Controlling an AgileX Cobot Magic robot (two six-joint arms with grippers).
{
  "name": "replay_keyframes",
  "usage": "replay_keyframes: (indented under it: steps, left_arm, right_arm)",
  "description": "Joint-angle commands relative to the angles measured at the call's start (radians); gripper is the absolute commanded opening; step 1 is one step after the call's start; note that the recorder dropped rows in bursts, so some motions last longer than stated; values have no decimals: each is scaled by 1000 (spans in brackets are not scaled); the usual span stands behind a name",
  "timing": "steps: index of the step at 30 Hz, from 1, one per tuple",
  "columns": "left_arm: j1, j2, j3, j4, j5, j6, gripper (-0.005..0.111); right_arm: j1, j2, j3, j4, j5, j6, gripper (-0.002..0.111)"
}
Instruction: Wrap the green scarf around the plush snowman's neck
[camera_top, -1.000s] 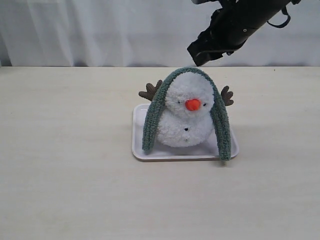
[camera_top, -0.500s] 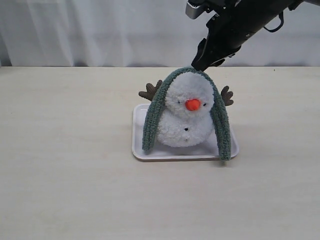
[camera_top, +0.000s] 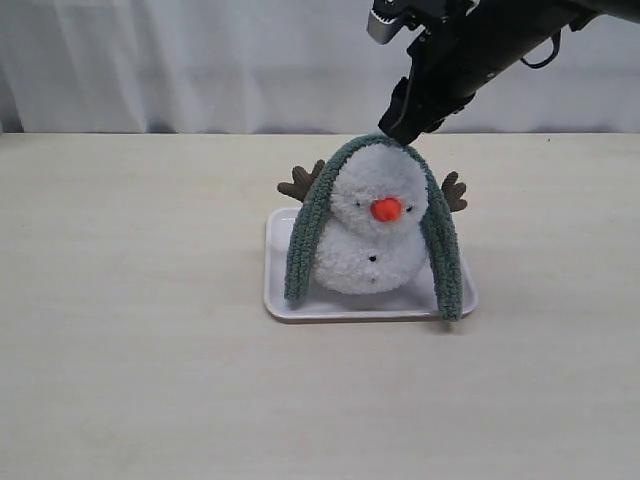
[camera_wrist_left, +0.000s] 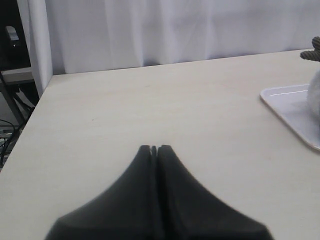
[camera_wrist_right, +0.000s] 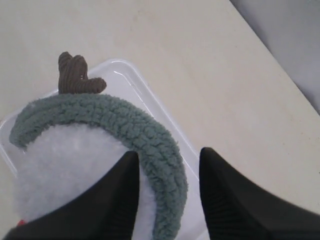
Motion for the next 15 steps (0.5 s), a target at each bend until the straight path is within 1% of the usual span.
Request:
replay_keyframes:
  steps: [1, 4, 11, 15]
  left_arm:
    - [2, -3, 3, -3, -7, 1, 0]
    - [2, -3, 3, -3, -7, 1, 0]
    - [2, -3, 3, -1, -7, 1, 0]
    - [2, -3, 3, -1, -7, 1, 0]
  right_arm:
    - [-4, 28, 1, -5, -2, -47, 38]
    - [-4, 51, 1, -5, -11, -75, 38]
    - [-4, 60, 1, -5, -118, -78, 38]
    - [-4, 80, 1, -5, -109, -129, 38]
